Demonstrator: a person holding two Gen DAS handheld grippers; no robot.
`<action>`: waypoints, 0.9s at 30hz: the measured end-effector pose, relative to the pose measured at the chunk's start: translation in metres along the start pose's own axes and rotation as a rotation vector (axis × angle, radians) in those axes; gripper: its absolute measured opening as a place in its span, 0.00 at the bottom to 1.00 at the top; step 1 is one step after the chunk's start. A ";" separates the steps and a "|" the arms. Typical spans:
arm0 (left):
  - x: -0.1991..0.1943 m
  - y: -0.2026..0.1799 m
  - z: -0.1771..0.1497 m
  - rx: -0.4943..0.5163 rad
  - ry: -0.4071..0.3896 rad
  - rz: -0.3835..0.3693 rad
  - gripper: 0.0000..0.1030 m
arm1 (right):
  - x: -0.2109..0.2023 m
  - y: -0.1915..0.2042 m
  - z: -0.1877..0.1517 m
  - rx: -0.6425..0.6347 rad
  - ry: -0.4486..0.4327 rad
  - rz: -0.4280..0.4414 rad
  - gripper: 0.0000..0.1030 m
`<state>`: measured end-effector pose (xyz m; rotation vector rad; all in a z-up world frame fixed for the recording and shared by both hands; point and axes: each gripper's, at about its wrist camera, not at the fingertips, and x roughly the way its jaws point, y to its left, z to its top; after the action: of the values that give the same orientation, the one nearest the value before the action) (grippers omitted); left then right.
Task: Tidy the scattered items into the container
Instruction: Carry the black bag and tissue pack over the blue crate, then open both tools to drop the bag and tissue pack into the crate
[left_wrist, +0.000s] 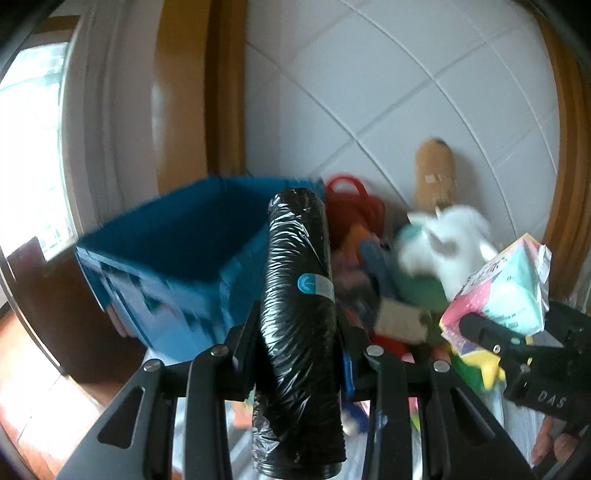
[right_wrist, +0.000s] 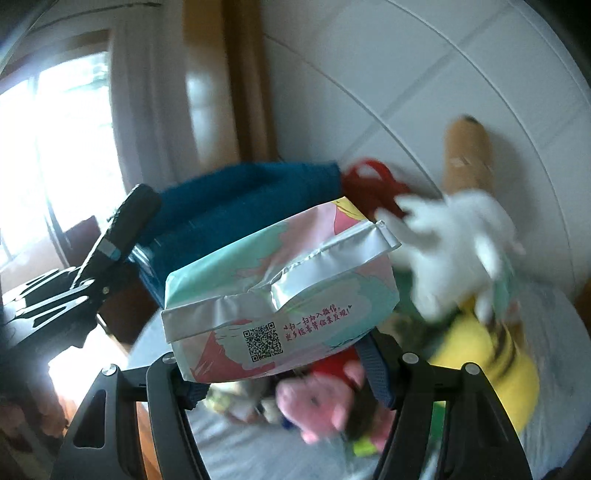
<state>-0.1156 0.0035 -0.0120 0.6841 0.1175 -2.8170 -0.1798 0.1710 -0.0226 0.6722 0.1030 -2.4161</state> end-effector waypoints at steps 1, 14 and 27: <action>0.000 0.010 0.009 -0.004 -0.018 0.006 0.33 | 0.004 0.010 0.010 -0.011 -0.018 0.009 0.66; 0.105 0.164 0.101 0.048 -0.023 0.042 0.32 | 0.143 0.133 0.141 -0.045 -0.119 0.062 0.66; 0.215 0.226 0.138 0.053 0.138 -0.016 0.32 | 0.249 0.140 0.191 -0.037 0.016 -0.088 0.66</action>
<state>-0.3048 -0.2796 0.0068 0.8933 0.0734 -2.7955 -0.3502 -0.1221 0.0332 0.6836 0.1872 -2.4863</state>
